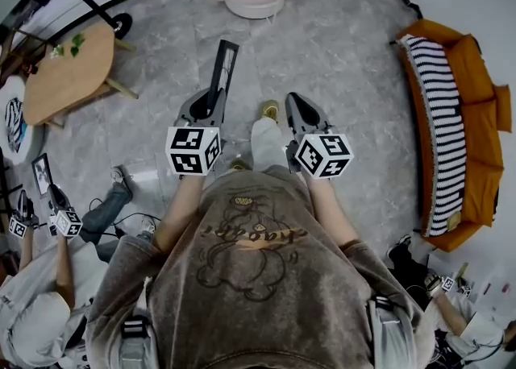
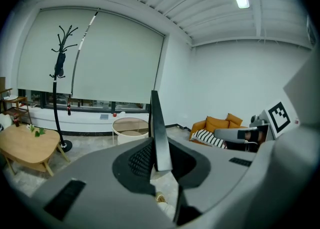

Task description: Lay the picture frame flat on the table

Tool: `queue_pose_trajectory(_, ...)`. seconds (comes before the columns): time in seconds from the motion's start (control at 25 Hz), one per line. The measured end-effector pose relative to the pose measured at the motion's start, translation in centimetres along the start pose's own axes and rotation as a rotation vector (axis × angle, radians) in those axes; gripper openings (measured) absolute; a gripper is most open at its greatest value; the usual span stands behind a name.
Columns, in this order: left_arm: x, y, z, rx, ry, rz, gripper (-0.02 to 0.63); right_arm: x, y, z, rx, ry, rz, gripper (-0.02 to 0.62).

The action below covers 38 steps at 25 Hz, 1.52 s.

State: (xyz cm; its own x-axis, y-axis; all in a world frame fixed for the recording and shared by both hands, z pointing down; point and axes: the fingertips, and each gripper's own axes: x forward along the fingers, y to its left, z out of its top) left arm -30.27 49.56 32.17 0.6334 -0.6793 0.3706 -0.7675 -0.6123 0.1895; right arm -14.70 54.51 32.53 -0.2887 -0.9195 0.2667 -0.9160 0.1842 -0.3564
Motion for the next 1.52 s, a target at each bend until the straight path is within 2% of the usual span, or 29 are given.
queue_pose_trajectory(0.16, 3.0, -1.0, 1.8, -0.001, 0.003, 0.009, 0.061, 1.0, -2.9, 2.0, 0.006, 0.006, 0.003, 0.02)
queue_pose_trajectory(0.32, 2.1, -3.8, 0.6, 0.006, -0.004, 0.004, 0.061, -1.9, -3.9, 1.0, 0.013, -0.006, -0.001, 0.02)
queue_pose_trajectory(0.68, 3.8, -4.8, 0.4, 0.017, -0.014, -0.006, 0.061, -1.6, -5.5, 1.1, 0.008, -0.022, 0.005, 0.02)
queue_pose_trajectory(0.96, 8.5, -0.6, 3.0, 0.008, -0.005, -0.017, 0.061, 5.2, -6.3, 3.2, 0.012, -0.004, 0.016, 0.02)
queue_pose_trajectory(1.52, 15.3, 2.7, 7.4, -0.013, 0.018, -0.008, 0.061, 13.0, -9.6, 7.8, 0.037, 0.019, 0.047, 0.02)
